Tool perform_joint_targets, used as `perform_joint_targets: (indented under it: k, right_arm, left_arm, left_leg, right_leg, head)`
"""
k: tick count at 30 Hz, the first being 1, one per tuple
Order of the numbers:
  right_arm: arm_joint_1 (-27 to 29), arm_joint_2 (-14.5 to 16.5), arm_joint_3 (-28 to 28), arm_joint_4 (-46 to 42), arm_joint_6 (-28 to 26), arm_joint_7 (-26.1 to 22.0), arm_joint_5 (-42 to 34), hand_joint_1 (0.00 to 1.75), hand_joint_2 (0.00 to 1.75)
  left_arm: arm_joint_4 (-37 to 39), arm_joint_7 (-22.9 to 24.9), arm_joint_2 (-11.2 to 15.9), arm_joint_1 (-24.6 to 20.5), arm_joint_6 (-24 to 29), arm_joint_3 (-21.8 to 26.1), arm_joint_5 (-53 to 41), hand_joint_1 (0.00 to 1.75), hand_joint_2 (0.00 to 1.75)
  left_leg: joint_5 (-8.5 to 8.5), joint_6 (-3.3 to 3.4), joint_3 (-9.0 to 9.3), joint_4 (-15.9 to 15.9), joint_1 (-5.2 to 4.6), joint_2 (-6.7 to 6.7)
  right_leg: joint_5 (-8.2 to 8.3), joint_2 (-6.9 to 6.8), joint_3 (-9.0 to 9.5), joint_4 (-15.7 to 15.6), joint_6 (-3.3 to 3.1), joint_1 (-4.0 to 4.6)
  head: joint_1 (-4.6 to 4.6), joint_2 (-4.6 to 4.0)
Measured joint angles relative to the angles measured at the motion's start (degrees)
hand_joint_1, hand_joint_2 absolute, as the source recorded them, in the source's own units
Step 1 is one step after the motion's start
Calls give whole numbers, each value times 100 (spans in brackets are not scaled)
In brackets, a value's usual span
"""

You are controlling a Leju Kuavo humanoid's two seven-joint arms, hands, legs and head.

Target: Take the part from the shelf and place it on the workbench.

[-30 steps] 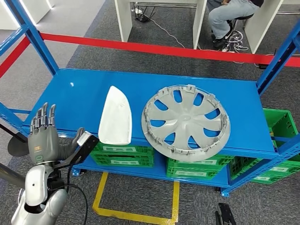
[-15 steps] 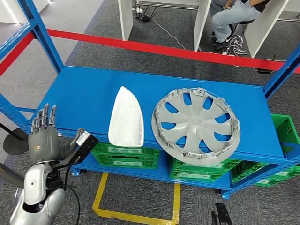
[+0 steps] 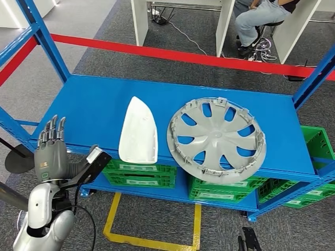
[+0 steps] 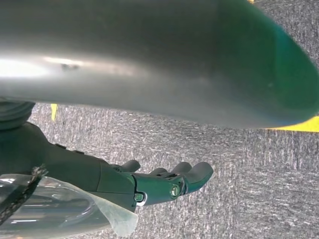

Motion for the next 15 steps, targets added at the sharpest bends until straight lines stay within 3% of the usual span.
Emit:
perform_joint_targets:
  k: [15]
  right_arm:
    - [-38, 0, -15, 0, 13, 19, 58, 0, 0]
  left_arm:
    - [16, -207, -110, -190, 352, -273, -202, 0, 175]
  left_leg:
    - [1, -2, 2, -1, 10, 2]
  right_leg:
    - [-6, 1, 0, 10, -8, 9]
  head:
    - [0, 0]
